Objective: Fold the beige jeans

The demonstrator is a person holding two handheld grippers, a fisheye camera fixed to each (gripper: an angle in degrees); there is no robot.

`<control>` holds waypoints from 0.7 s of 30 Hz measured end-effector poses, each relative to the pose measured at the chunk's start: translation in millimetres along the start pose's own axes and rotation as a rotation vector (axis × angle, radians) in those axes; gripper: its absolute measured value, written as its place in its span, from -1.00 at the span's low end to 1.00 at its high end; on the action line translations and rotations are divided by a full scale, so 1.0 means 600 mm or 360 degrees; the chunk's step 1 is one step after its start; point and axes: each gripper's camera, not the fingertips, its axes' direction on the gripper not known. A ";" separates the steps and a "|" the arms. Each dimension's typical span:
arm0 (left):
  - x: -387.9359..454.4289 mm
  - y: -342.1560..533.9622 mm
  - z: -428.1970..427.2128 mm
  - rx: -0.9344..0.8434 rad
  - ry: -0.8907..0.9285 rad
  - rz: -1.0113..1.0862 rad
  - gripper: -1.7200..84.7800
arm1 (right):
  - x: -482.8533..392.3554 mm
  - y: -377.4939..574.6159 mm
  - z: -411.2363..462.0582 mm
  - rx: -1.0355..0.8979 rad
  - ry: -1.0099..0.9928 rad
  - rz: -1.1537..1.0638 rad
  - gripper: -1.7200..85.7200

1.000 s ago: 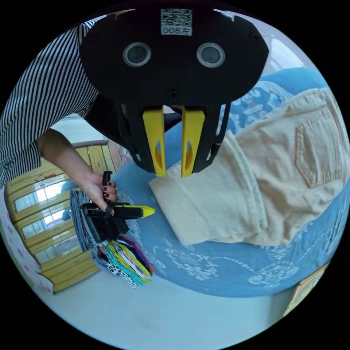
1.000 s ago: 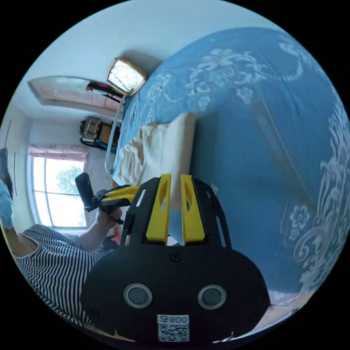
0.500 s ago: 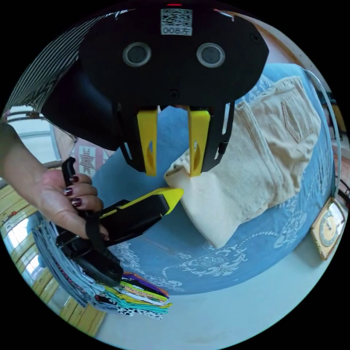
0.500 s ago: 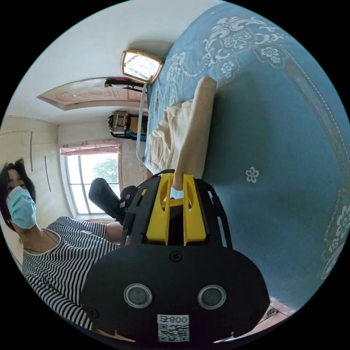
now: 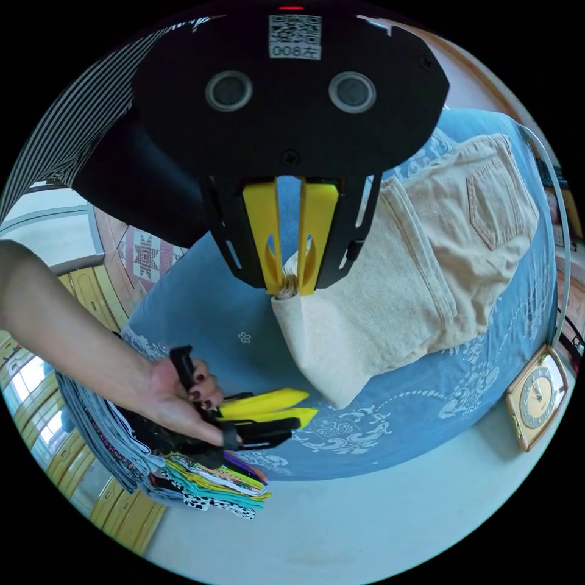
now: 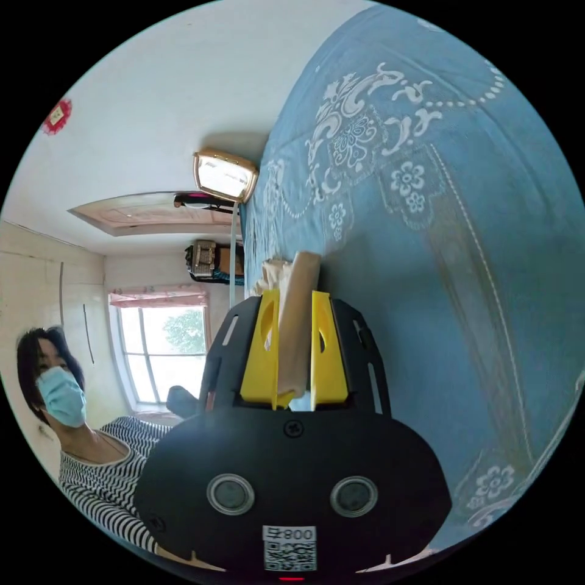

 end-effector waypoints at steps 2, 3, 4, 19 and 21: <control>0.009 0.002 -0.006 -0.0005 0.0003 0.0001 -0.87 | 0.015 -0.046 0.015 -0.0013 0.0002 0.0031 -0.75; 0.011 0.003 -0.008 -0.0005 0.0005 0.0001 -0.87 | 0.019 -0.056 0.020 -0.0024 0.0013 0.0040 -0.75; 0.014 0.005 -0.012 -0.0004 0.0008 0.0003 -0.87 | 0.028 -0.072 0.030 -0.0043 0.0008 0.0061 -0.74; 0.058 0.061 -0.080 -0.0070 0.0006 0.0191 -0.88 | 0.033 -0.065 -0.060 -0.0073 -0.0028 0.0105 -0.88; 0.065 0.075 -0.094 -0.0059 0.0047 0.0221 -0.88 | 0.029 -0.041 -0.097 -0.0037 -0.0034 0.0117 -0.88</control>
